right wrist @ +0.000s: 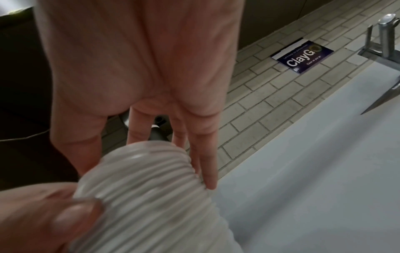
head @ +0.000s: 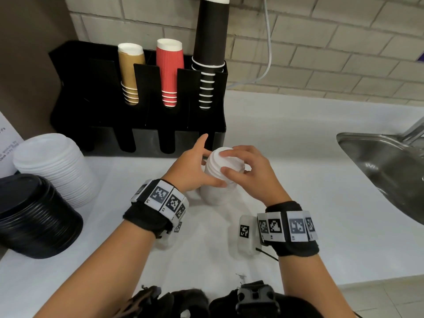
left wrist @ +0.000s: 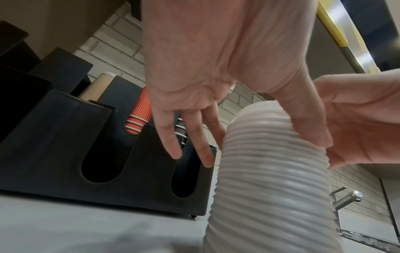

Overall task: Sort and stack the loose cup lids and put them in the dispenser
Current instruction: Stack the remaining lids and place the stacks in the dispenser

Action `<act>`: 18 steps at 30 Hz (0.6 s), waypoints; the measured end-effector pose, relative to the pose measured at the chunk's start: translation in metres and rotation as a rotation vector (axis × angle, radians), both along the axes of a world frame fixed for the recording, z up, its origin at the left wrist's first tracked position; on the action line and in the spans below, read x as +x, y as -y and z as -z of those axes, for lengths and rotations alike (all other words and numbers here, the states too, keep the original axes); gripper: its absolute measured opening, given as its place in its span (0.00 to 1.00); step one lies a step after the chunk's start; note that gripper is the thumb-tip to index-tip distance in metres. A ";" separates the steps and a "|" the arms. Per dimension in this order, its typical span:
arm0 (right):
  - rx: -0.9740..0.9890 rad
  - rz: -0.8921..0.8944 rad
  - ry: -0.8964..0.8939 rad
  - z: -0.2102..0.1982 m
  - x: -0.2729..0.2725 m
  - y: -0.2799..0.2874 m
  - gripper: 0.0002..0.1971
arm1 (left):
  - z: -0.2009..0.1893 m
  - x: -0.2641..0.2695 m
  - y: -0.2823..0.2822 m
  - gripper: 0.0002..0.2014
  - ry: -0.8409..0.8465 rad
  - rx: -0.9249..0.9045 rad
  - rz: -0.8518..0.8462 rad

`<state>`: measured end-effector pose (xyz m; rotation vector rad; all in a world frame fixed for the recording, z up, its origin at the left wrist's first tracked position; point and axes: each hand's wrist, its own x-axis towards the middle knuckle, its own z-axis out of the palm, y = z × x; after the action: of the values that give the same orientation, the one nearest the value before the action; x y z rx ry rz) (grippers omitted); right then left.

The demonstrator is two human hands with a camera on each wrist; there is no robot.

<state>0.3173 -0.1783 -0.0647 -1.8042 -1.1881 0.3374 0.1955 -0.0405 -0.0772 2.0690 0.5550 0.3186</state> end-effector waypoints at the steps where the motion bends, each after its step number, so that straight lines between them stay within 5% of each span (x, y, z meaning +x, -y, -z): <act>1: -0.012 0.001 0.004 0.000 -0.001 0.000 0.17 | 0.000 0.000 0.000 0.64 0.000 -0.002 -0.001; 18: -0.195 -0.060 0.148 -0.010 0.000 -0.003 0.19 | 0.004 -0.001 0.001 0.64 -0.004 -0.046 -0.023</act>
<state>0.3175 -0.1751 -0.0544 -1.9923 -1.3535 0.3705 0.1948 -0.0415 -0.0815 2.0204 0.5840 0.3129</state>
